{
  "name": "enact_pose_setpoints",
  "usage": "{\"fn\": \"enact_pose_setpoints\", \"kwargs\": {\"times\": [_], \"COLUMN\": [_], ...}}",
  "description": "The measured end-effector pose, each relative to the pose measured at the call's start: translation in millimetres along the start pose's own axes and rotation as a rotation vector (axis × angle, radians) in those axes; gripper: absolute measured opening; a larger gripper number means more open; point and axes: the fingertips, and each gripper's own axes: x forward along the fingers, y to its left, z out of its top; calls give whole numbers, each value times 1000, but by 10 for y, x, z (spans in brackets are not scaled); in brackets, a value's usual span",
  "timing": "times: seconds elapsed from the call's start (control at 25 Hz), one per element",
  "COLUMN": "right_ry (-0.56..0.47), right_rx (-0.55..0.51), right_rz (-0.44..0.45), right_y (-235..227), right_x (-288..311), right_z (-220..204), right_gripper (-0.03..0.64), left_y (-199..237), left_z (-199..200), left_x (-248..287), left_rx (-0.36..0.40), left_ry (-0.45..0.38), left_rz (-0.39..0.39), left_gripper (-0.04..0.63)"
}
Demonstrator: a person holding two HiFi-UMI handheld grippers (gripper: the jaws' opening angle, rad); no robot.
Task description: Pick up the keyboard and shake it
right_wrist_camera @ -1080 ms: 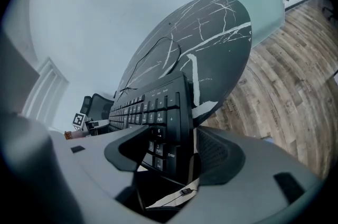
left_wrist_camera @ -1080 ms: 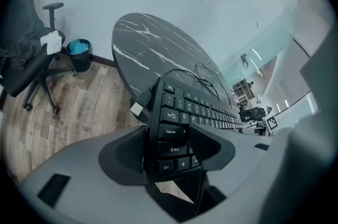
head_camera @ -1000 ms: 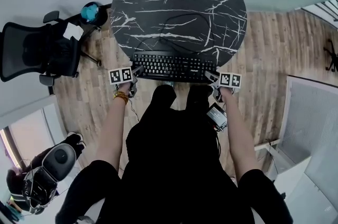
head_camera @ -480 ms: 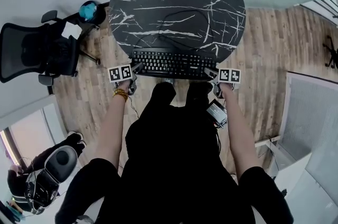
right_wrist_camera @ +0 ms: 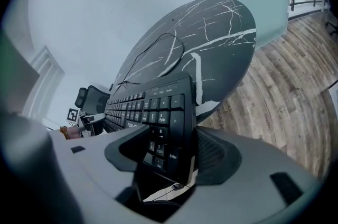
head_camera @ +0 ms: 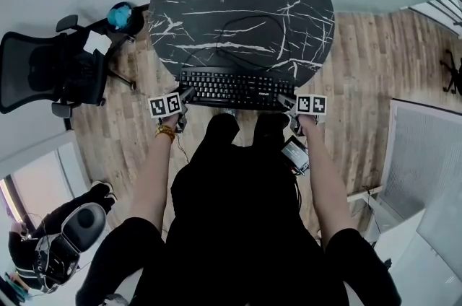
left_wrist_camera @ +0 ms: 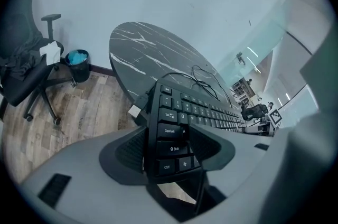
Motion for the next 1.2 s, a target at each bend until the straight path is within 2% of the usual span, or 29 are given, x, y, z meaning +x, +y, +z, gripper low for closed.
{"fn": "enact_pose_setpoints", "kwargs": {"times": [0.24, 0.6, 0.88, 1.2], "right_ry": [13, -62, -126, -235], "right_rx": [-23, -33, -94, -171], "right_rz": [-5, -3, 0, 16], "right_y": [39, 124, 267, 612], "right_x": [-11, -164, -322, -554], "right_z": [-8, 142, 532, 1215], "right_gripper": [259, 259, 259, 259], "left_y": [0, -132, -232, -374], "left_z": [-43, 261, 580, 1258], "left_x": [-75, -126, -214, -419], "left_rx": [0, 64, 75, 113], "left_ry": [-27, -69, -133, -235], "left_rz": [5, -20, -32, -27], "left_gripper": [252, 252, 252, 252]}}
